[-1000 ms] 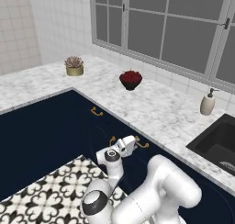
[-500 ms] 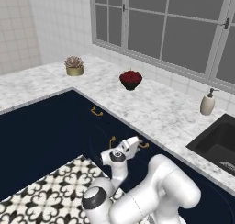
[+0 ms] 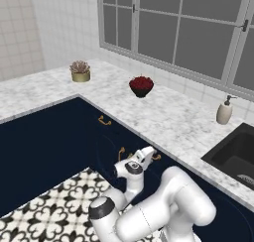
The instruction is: Take a straw from the drawer in front and place it inside the glass cup on the dining counter.
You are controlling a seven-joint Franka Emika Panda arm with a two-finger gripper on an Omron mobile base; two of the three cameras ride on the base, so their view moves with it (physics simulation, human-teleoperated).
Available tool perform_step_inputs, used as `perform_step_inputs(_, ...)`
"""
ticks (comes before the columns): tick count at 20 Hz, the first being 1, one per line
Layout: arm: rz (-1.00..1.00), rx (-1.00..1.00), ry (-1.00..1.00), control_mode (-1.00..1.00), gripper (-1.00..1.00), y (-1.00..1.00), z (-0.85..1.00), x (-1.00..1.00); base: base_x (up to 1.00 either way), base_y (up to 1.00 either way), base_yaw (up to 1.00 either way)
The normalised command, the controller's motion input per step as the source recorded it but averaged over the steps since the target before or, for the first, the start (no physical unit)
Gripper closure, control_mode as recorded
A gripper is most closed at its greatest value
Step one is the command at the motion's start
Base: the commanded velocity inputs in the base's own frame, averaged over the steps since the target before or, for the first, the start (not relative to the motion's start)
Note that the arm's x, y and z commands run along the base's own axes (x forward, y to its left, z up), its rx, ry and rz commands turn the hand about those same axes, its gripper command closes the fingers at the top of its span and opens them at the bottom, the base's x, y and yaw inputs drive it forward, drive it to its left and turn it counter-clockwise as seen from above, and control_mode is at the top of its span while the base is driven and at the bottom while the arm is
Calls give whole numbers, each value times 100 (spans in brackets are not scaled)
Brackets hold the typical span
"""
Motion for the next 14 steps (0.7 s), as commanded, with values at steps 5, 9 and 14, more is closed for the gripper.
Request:
perform_step_inputs(5, 9, 0, 0, -100, -100, 0, -21, 37, 0, 0, 0)
perform_step_inputs(9, 8, 0, 0, -100, 100, 2, -20, 20, 0, 0, 0)
perform_step_inputs(14, 9, 0, 0, -100, 100, 22, -4, -5, 0, 0, 0)
